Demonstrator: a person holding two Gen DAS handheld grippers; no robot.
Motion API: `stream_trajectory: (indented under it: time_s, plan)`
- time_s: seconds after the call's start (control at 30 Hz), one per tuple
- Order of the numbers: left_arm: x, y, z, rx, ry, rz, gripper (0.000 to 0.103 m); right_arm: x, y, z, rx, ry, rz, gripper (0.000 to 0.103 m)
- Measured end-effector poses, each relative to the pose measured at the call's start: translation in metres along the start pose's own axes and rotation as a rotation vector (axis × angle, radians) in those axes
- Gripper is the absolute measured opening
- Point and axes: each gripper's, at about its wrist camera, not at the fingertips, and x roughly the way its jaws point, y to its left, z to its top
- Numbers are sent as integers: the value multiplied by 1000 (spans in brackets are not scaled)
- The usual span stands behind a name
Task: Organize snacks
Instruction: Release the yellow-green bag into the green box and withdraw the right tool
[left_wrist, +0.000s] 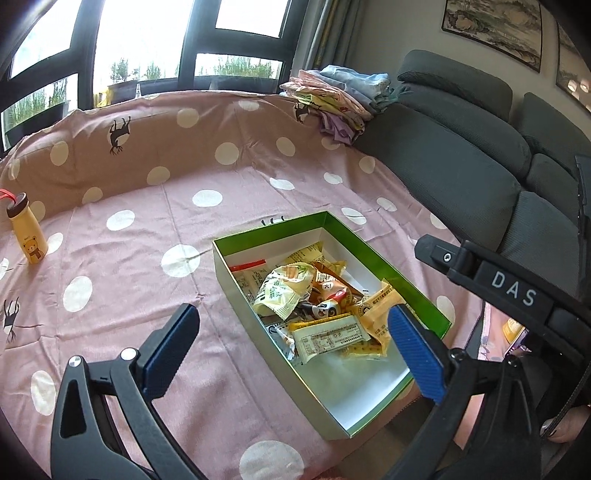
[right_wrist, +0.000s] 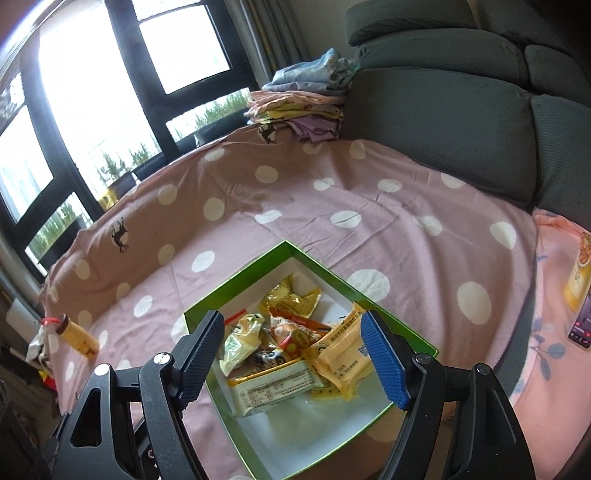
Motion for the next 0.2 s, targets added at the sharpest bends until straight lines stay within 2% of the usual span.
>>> stream_trajectory:
  time_s: [0.2]
  plan:
    - [1,4,0,-21,8,-5,102,2,1,-1,-8,9,-24,77]
